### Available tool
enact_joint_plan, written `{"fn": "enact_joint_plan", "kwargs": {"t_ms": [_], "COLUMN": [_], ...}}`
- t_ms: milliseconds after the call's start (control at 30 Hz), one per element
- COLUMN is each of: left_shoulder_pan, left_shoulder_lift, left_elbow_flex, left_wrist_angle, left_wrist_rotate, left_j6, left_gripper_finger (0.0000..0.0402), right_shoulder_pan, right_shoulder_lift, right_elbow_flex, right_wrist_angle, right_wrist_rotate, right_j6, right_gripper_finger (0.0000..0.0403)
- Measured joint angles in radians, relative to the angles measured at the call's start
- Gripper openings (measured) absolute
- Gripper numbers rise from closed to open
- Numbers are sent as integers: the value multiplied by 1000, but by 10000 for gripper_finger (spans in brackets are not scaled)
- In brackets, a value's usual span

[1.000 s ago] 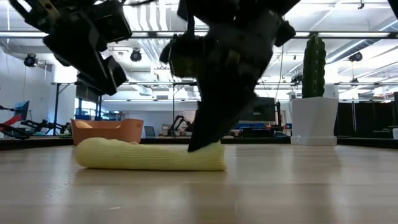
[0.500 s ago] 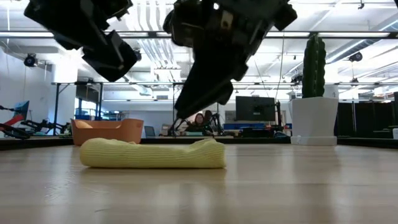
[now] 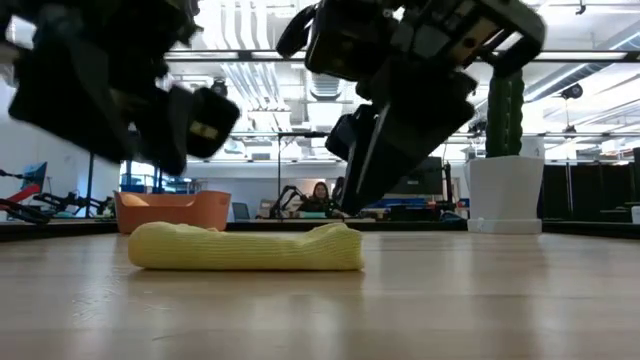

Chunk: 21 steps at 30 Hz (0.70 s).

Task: Roll microfiber towels into tight, uniform cylinder then place into a basket
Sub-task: Roll the yellow towel

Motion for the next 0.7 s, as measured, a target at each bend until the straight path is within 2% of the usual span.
{"fn": "enact_joint_plan", "kwargs": {"t_ms": [200,433,567,700], "left_shoulder_pan": [3,-8,-12,-12], "left_shoulder_lift": [52,61,71,82], "left_elbow_flex": [-1,-17,-20,-25], "left_wrist_angle": [27,40,53,46], "left_wrist_rotate": [-67,-50,-50,-70], "left_j6": [-1,-1,-6,-6], "left_gripper_finger": [167,196,197,197], "right_shoulder_pan": [3,17,22,33], "right_shoulder_lift": [-1,7,27,54], "right_elbow_flex": [1,0,-5,-9], "right_wrist_angle": [10,71,82,96], "right_wrist_rotate": [35,134,135,157], "right_j6": [-70,-164,-150,-147], "right_gripper_finger": [177,248,261,251]}}
